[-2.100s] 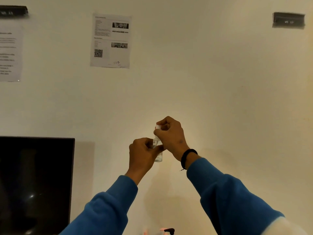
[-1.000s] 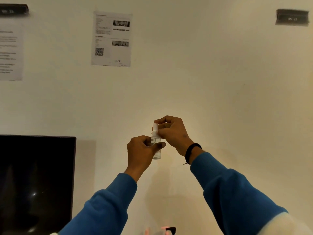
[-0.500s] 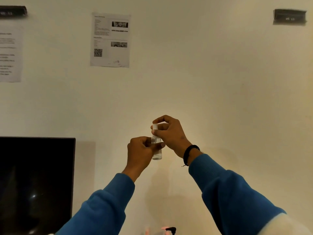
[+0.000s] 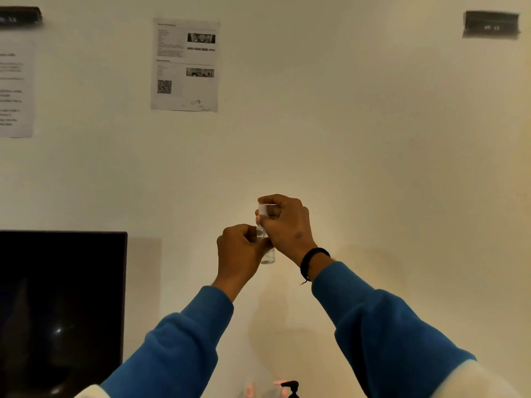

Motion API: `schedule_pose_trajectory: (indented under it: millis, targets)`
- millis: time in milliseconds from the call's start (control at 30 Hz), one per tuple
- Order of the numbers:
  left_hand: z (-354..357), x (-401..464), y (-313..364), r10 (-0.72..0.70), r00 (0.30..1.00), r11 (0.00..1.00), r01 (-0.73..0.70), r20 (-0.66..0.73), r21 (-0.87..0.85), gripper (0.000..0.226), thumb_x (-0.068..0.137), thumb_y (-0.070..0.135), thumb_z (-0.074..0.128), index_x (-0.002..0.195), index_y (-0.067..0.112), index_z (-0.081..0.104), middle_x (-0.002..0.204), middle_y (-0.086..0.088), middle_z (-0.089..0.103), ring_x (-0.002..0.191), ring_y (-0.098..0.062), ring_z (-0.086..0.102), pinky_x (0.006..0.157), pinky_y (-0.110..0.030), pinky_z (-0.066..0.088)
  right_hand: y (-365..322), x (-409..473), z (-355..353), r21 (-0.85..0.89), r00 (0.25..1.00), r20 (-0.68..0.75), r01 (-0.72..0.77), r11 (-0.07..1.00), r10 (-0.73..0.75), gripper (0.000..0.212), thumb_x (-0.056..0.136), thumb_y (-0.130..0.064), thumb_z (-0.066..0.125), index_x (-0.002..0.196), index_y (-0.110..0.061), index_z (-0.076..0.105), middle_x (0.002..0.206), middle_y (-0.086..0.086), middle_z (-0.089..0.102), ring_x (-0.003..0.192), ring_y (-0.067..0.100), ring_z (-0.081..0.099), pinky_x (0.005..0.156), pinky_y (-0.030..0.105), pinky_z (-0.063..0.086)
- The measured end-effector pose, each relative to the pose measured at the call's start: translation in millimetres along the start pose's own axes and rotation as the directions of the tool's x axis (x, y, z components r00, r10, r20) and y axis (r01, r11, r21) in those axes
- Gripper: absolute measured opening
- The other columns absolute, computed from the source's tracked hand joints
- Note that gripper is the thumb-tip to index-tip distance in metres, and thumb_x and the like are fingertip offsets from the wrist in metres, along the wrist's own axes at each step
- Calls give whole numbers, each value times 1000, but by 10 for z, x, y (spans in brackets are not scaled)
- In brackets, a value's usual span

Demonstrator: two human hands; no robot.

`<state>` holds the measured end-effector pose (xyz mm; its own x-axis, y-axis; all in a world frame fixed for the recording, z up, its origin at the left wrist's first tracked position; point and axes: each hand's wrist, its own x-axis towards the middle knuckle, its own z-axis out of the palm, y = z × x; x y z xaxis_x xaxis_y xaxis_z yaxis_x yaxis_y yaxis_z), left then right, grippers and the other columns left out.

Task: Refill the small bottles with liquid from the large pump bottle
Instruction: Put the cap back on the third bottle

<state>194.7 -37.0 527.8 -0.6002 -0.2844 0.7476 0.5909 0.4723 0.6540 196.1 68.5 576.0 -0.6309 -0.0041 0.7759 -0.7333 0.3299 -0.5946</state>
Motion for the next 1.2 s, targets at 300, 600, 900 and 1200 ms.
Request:
schedule_pose_trajectory:
  millis: [300,600,900,1200]
  targets:
    - [7,-34,-17,5,1000,1000,-5,-25,9,19,84,24,78,82,6,72,75,-8,69,69,-23,64,62,-17,47,70,-56,61,-26,1000,-21,7,1000,-8,48,88,-14,69,133,-22,55,119,3,67,99,14,66,90,26,55]
    - [-41,7,76,55,997,998,-53,-53,31,20,84,25,78,84,5,74,76,-11,71,70,-23,66,63,-30,54,164,-116,26,-74,995,-100,-26,997,18,35,80,-41,73,109,-22,65,89,-9,67,81,4,64,70,17,52]
    - [-48,-55,-11,35,999,999,-35,-32,16,8,84,16,78,91,13,76,73,11,65,68,-4,63,55,-6,44,285,-151,60,-149,998,-28,-52,988,48,31,73,-45,78,91,-22,69,81,-9,68,72,6,65,64,19,52]
    - [-29,-264,-310,5,1000,999,-4,-13,40,12,84,18,79,94,12,75,77,9,66,68,-2,62,55,-3,44,455,-403,177,-158,999,3,-48,986,49,21,76,-37,77,88,-20,71,81,-9,68,73,4,62,61,11,43]
